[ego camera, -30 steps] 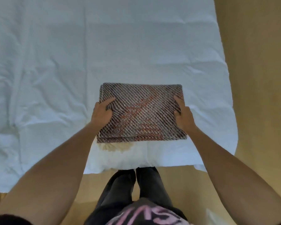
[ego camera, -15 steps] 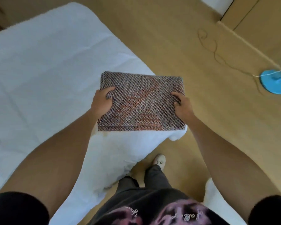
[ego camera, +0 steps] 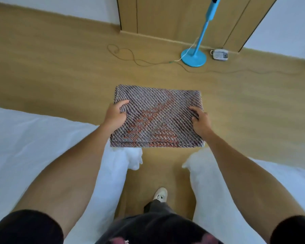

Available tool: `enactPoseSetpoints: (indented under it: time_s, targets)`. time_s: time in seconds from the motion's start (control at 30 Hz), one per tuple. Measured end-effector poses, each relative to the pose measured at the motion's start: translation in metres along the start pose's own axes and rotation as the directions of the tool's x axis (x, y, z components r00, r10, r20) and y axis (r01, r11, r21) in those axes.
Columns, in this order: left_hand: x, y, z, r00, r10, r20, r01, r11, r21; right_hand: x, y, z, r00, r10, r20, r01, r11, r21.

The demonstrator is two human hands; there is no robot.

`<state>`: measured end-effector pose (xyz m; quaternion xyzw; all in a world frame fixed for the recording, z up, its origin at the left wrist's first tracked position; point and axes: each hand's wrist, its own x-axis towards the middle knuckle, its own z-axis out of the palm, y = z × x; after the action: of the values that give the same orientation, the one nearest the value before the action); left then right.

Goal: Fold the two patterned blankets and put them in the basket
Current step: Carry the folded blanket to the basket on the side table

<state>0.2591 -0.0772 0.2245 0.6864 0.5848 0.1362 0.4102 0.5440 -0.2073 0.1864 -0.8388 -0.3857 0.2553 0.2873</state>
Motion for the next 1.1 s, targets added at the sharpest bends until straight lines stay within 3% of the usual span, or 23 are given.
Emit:
enactPoseSetpoints:
  time_s: [0.3,0.57,0.83,1.1]
  targets:
    - [0.080,0.179,0.133,0.963,0.150,0.222,-0.182,0.974,0.133,0.052,0.100,-0.135,0.948,0.224,-0.226,-0.213,0.975,0.069]
    - [0.189,0.286,0.235,0.866,0.294,0.405,-0.383,0.910,0.158,0.121,0.154,-0.203,0.845,0.413,-0.340,-0.363,0.909,0.204]
    - [0.300,0.415,0.345,0.709,0.399,0.581,-0.549,0.830,0.100,0.193,0.184,-0.280,0.681,0.557,-0.475,-0.496,0.828,0.261]
    - [0.297,0.544,0.472,0.471,0.473,0.744,-0.742,0.668,0.045,0.193,0.239,-0.353,0.405,0.713,-0.572,-0.638,0.669,0.381]
